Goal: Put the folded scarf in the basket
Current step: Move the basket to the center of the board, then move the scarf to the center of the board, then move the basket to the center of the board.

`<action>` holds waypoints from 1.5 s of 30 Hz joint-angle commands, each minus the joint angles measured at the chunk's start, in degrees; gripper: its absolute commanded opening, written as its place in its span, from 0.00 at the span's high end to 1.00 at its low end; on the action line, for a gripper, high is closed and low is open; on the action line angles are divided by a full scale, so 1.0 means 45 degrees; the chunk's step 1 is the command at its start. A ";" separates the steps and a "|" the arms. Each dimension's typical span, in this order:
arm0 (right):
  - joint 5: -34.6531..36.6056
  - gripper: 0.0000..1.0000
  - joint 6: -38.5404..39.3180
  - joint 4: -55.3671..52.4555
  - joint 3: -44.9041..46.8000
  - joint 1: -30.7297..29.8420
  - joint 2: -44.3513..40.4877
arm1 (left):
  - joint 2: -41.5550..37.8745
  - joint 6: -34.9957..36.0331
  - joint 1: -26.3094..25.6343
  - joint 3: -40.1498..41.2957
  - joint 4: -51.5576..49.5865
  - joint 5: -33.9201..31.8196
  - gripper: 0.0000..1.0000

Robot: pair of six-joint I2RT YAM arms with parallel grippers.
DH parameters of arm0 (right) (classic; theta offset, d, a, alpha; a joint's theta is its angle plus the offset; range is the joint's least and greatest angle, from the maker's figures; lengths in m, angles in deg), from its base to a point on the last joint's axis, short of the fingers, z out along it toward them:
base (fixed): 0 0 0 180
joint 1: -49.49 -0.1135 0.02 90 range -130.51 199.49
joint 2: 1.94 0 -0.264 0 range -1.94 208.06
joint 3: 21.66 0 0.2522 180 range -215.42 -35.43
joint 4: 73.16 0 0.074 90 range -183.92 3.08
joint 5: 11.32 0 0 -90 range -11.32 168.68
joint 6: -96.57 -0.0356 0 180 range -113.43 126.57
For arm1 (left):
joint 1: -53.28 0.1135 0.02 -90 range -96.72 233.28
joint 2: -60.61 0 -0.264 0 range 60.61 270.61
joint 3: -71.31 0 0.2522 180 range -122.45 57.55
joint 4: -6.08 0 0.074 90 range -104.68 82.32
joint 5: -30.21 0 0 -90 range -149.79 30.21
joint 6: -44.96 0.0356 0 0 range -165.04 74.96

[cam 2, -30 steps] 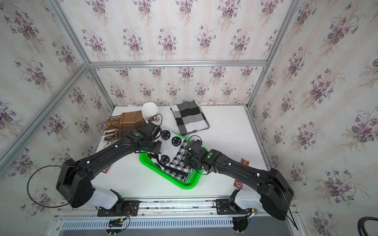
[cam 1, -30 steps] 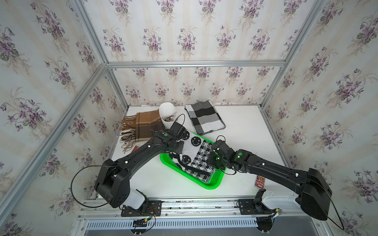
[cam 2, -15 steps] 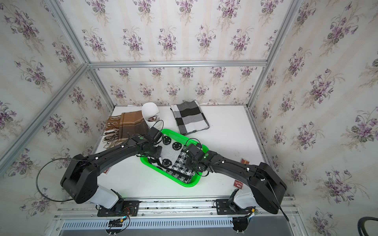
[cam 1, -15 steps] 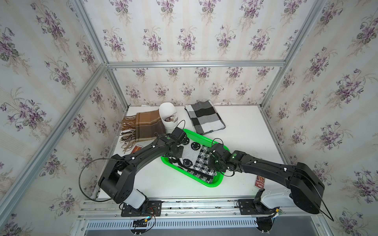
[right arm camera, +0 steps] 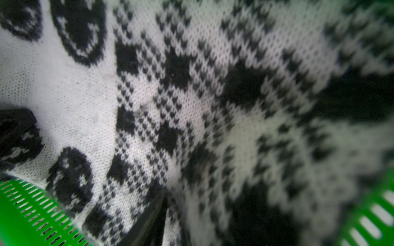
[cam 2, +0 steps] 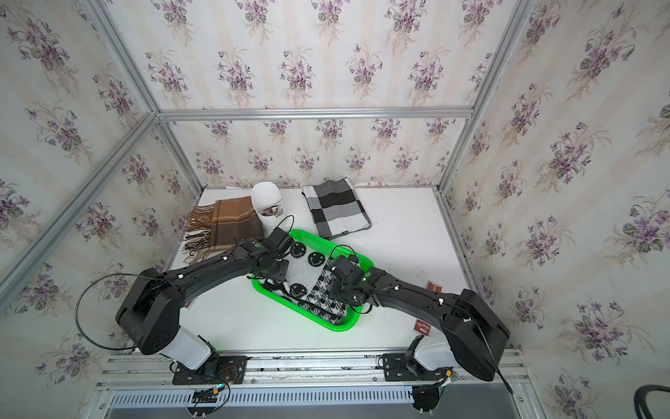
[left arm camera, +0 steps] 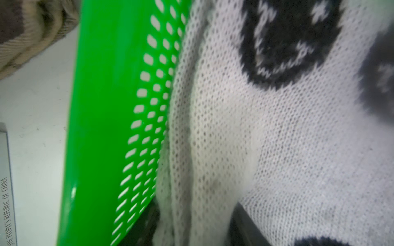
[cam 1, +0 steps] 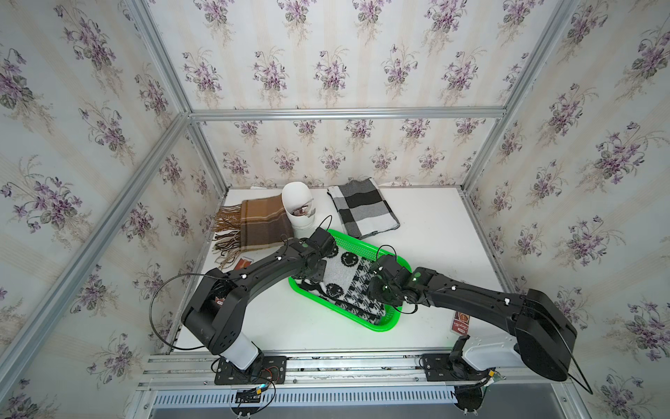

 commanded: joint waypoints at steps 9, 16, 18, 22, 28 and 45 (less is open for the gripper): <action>0.1702 0.39 0.0278 -0.2287 -0.1298 0.0006 -0.1740 | -0.2037 -0.0455 -0.0179 -0.1369 -0.1628 -0.2082 0.32; 0.2267 0.57 0.0106 -0.2662 -0.1309 0.0018 -0.1962 | -0.2044 0.0208 0.2069 -0.0567 -0.0984 -0.0367 0.50; 0.2275 0.67 0.0082 -0.2491 -0.1129 0.0016 -0.2010 | -0.1807 0.0221 0.2676 -0.0217 -0.0756 0.0028 0.56; 0.2157 0.75 0.0177 -0.2078 -0.0975 0.0036 -0.1889 | -0.1771 0.0300 0.3356 0.0603 0.0379 0.0913 0.57; 0.2259 0.75 0.0334 -0.1963 -0.1081 0.0167 -0.1629 | -0.1829 -0.0071 0.3384 0.1262 0.1537 0.3237 0.63; 0.2246 0.62 0.1210 -0.1237 -0.1584 0.0788 -0.1767 | -0.3407 -0.1220 0.6494 0.1059 0.0772 0.3076 0.28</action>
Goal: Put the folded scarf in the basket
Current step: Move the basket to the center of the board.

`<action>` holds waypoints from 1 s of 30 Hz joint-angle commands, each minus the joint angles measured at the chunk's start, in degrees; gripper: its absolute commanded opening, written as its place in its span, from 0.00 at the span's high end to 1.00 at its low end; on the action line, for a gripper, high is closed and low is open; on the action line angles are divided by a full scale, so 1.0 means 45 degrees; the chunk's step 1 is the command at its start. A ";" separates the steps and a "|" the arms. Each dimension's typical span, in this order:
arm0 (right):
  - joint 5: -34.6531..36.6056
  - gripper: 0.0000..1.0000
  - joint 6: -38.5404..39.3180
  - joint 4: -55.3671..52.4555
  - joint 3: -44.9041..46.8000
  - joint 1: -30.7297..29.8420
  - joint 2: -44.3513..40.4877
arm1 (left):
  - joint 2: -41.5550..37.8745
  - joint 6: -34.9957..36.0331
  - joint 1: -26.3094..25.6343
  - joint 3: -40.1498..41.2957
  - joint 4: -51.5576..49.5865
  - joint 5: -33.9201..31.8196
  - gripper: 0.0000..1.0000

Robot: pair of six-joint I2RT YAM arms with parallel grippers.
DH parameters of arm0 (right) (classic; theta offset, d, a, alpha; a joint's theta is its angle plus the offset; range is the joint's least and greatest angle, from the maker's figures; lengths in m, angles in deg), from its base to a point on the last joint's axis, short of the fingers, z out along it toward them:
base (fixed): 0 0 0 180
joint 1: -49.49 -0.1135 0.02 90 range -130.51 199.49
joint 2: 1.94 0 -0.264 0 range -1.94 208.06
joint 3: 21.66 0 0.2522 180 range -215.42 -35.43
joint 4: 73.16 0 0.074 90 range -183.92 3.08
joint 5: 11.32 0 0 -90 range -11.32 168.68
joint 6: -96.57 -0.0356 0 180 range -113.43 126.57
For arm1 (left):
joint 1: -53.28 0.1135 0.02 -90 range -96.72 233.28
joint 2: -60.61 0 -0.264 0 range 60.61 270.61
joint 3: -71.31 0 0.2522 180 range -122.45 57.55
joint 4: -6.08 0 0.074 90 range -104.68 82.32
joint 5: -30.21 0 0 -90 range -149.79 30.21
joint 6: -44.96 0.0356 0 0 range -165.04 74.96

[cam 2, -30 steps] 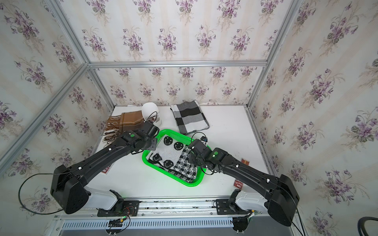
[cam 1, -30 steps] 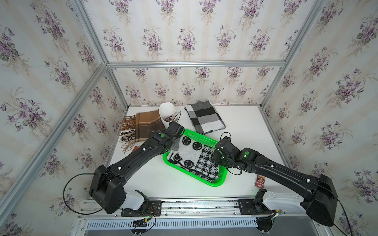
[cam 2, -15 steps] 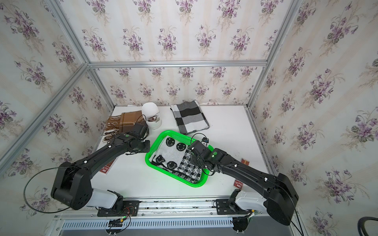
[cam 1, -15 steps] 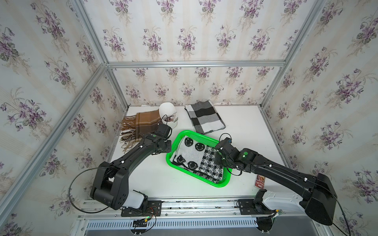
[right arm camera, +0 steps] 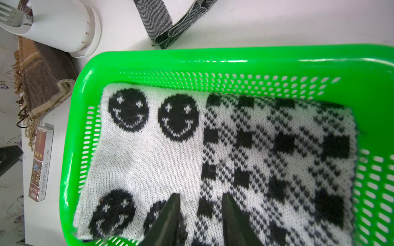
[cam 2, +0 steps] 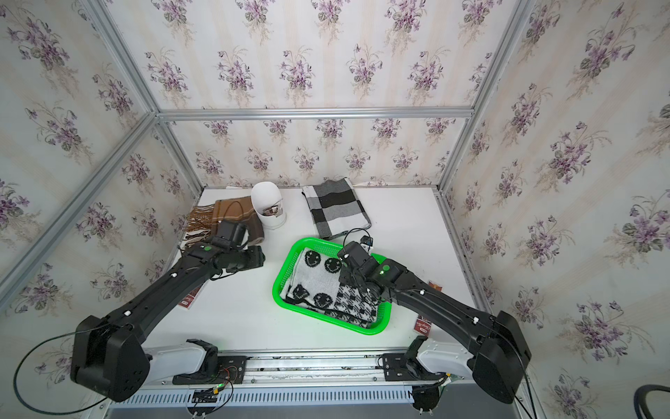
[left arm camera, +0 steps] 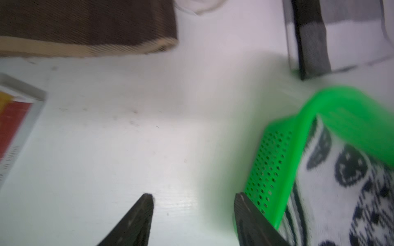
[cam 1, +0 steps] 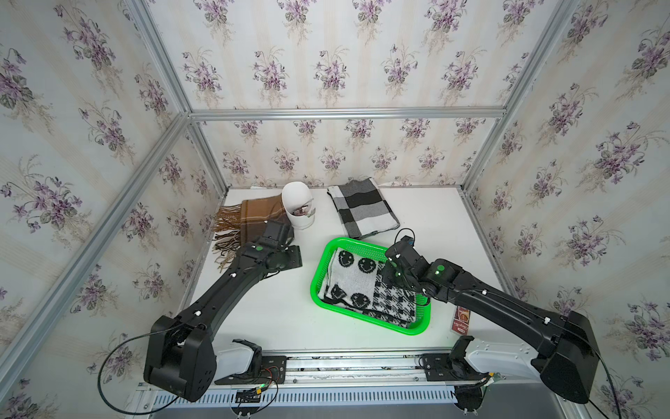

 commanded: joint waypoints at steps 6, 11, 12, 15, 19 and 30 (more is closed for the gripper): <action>-0.0226 0.62 0.0334 0.0583 -0.0315 0.0003 0.0192 | 0.3329 -0.1137 0.3989 -0.1643 0.0798 0.1424 0.27; -0.0310 0.62 0.0324 0.0660 -0.0274 0.0008 0.0145 | 0.5975 -0.2236 0.5777 -0.2642 0.1982 0.2862 0.26; -0.0309 0.62 0.0336 0.0657 -0.0257 0.0003 0.0129 | 0.6319 -0.2390 0.5947 -0.2809 0.2268 0.3098 0.26; -0.0337 0.62 0.0375 0.0667 -0.0254 0.0005 0.0128 | 0.6843 -0.2587 0.6125 -0.3265 0.2861 0.2943 0.23; -0.0352 0.62 0.0375 0.0677 -0.0196 0.0005 0.0186 | 0.7506 -0.2782 0.6153 -0.3843 0.2960 0.2945 0.24; -0.0488 0.61 0.0336 0.0826 0.0000 0.0005 0.0379 | 0.7081 -0.3016 0.6449 -0.3591 0.2123 0.1589 0.28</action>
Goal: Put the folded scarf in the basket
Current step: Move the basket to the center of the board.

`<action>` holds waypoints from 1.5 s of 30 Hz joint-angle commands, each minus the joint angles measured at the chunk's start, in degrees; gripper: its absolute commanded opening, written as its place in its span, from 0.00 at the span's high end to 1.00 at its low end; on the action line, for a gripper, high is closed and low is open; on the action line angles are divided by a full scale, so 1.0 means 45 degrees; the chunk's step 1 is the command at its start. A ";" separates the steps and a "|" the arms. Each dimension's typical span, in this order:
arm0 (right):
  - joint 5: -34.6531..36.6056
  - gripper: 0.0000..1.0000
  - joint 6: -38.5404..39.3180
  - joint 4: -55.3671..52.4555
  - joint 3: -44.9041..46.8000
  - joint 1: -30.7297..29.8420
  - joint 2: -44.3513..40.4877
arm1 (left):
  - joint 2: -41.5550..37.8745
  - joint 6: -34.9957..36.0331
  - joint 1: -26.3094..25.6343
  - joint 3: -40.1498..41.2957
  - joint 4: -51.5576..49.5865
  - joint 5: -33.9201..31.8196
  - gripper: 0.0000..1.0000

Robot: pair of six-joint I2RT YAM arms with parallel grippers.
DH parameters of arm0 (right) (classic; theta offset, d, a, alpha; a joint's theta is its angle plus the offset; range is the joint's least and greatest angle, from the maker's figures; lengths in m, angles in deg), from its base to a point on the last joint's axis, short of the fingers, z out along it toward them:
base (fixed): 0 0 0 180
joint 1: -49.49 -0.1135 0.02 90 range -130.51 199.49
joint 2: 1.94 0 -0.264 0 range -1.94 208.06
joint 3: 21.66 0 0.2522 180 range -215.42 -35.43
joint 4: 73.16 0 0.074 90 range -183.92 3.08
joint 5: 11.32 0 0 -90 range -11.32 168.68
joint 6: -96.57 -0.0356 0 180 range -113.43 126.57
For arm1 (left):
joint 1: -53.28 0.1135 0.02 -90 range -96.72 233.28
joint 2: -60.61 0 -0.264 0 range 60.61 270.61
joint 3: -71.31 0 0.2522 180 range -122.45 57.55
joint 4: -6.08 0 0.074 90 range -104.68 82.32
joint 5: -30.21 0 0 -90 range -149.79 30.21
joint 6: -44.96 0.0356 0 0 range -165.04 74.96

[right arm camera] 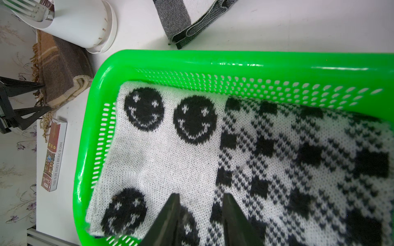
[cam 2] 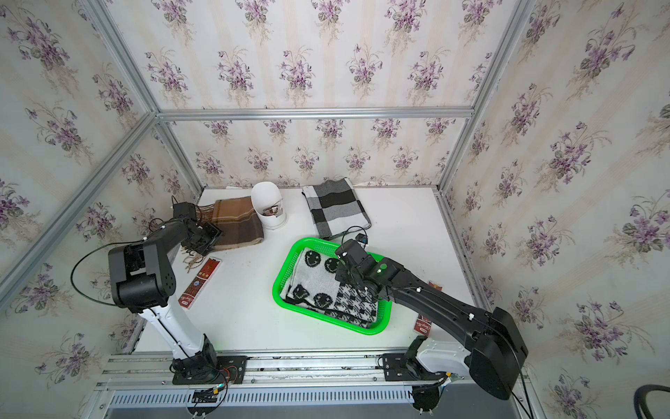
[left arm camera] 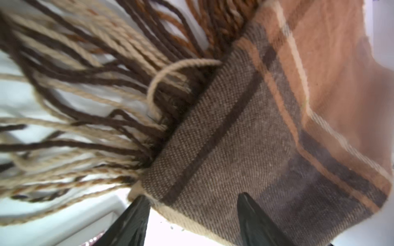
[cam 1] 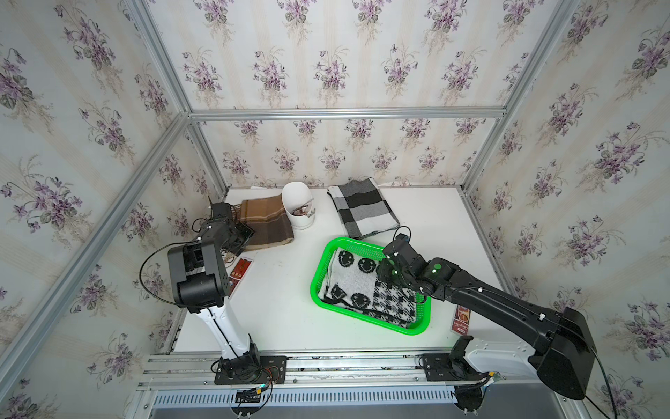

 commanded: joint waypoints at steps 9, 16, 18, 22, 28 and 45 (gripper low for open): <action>-0.0091 0.61 0.0001 0.0161 0.0016 0.0001 0.0193 | 0.0528 0.0005 0.0188 -0.0210 -0.0173 -0.0100 0.31; -0.0087 0.61 -0.0170 0.0267 0.0246 0.0001 0.0103 | 0.0804 -0.0104 0.0208 -0.0024 -0.0183 -0.0250 0.31; -0.0158 0.61 -0.0173 0.0273 0.0200 0.0001 0.0230 | 0.1015 -0.0064 0.0208 -0.0120 -0.0227 -0.0351 0.31; -0.0171 0.62 -0.0151 0.0294 0.0098 0.0003 0.0291 | 0.1618 0.0107 0.0208 -0.0460 -0.0131 -0.0448 0.43; -0.0130 0.62 -0.0094 0.0283 0.0160 0.0010 0.0252 | 0.1099 -0.0122 0.0085 -0.0198 0.0871 0.0138 0.89; -0.0042 0.62 0.0083 0.0256 0.0464 0.0274 -0.0020 | -0.3160 -0.0061 -0.2536 -0.0724 -0.2224 -0.1884 1.00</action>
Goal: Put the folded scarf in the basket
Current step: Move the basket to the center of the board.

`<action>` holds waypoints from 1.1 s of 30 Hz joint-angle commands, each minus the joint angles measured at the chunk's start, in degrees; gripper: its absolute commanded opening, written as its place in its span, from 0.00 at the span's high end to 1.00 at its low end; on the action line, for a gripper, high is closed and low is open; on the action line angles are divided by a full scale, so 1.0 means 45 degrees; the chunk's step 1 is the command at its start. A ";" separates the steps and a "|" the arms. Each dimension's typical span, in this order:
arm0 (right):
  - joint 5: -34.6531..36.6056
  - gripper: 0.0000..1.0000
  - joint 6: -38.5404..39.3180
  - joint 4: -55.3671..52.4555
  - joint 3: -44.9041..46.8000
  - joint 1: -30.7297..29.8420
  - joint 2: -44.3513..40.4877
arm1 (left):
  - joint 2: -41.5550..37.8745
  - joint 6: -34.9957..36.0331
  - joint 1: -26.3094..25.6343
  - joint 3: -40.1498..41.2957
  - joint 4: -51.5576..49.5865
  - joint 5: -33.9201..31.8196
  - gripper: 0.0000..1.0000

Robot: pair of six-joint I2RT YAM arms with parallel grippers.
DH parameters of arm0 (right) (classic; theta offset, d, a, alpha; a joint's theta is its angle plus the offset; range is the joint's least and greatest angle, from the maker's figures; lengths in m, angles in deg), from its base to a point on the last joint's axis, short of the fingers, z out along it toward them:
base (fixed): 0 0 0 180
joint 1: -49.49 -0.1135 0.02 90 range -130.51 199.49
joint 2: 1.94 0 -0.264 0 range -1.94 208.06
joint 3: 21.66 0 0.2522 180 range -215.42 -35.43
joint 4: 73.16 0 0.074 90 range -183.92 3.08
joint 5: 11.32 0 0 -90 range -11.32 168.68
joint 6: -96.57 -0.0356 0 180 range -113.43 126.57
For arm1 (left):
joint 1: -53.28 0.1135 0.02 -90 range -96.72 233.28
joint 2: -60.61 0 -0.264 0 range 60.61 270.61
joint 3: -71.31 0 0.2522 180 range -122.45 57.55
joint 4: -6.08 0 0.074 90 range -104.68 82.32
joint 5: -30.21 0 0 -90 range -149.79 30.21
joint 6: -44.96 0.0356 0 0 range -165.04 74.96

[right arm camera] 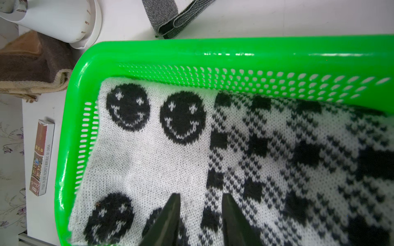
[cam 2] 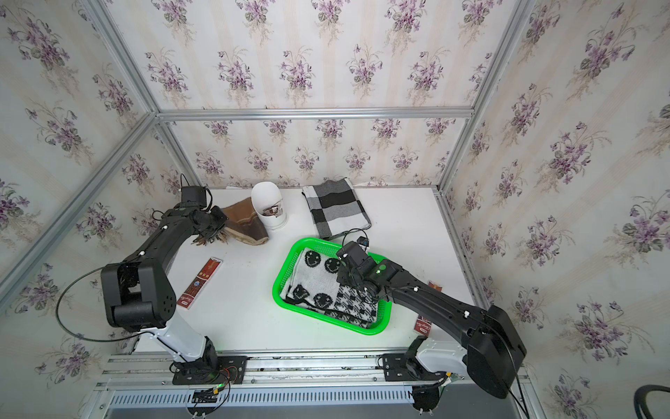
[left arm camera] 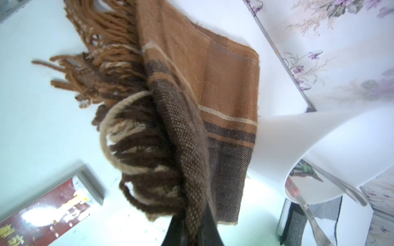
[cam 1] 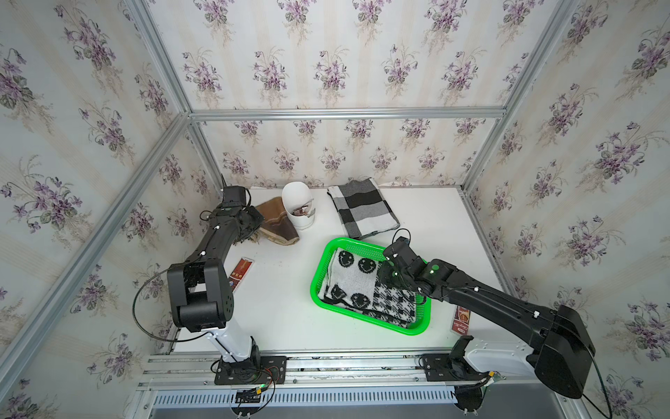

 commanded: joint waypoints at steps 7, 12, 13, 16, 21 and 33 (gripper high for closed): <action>-0.0358 0.62 0.0161 0.0273 0.0136 0.0036 -0.0138 | -0.1583 -0.1589 -0.1739 0.1287 -0.1278 -0.0733 1.00; -0.0434 0.63 -0.0040 0.0015 0.0520 0.0311 -0.0203 | -0.2750 -0.2577 -0.2945 0.2420 -0.1318 -0.1267 1.00; -0.0663 0.64 -0.0072 0.0029 0.0722 0.0626 -0.0312 | -0.3011 -0.2762 -0.3161 0.2616 -0.1263 -0.1330 1.00; -0.0965 0.64 0.0099 0.0023 0.1321 0.1549 -0.0679 | -0.3703 -0.3176 -0.3800 0.2968 -0.1216 -0.1394 1.00; -0.0521 0.64 0.0991 -0.0813 0.1555 0.3153 -0.0763 | -0.4059 -0.3805 -0.4835 0.3415 -0.0864 -0.1419 1.00; -0.0572 0.67 0.3543 -0.0208 0.1857 0.8114 0.0166 | -0.3481 -0.4857 -0.7290 0.3509 -0.0323 -0.1456 1.00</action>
